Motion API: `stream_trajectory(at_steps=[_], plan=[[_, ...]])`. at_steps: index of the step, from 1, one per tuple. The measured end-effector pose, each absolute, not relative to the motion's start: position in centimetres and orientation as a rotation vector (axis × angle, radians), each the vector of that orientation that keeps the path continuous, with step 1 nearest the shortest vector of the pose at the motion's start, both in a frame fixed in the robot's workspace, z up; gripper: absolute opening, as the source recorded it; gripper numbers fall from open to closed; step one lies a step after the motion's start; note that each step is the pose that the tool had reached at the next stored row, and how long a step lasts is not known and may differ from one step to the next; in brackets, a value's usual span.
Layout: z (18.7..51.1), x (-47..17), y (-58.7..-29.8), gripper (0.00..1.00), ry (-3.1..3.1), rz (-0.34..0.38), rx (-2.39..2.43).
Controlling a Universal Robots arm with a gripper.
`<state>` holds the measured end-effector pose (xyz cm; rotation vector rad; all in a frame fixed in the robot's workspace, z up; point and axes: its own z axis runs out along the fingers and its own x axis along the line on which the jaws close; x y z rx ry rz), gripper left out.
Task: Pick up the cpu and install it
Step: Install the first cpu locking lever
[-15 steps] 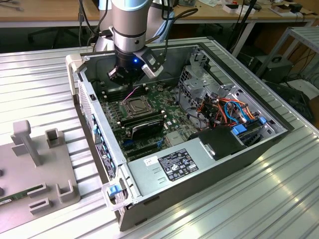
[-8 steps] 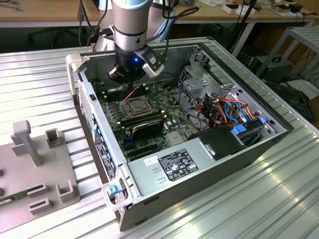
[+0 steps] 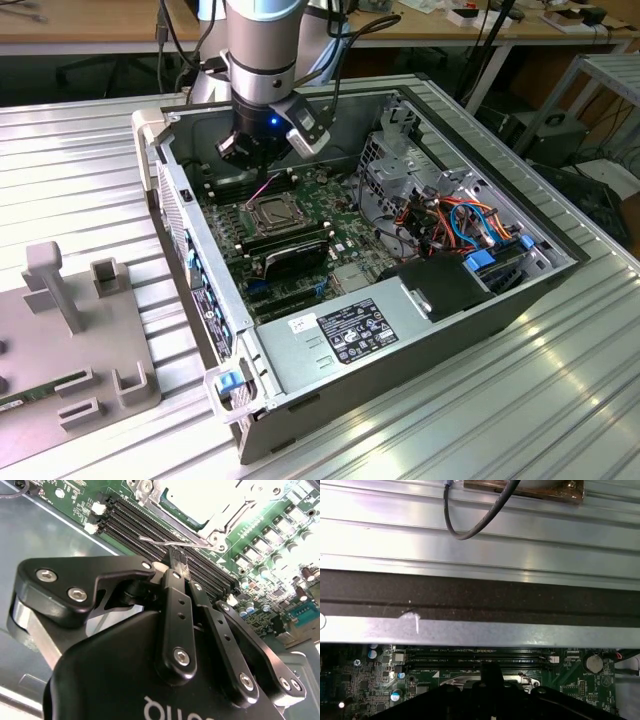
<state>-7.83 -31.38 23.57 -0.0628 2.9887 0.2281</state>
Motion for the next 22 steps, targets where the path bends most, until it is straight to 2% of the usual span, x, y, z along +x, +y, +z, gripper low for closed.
stream_trajectory(at_steps=[3, 22], plan=[[23.57, -7.84, -31.45, 0.11, 2.987, 0.25, -0.061], [22.88, -7.83, -31.98, 0.11, 2.986, 0.255, -0.06]])
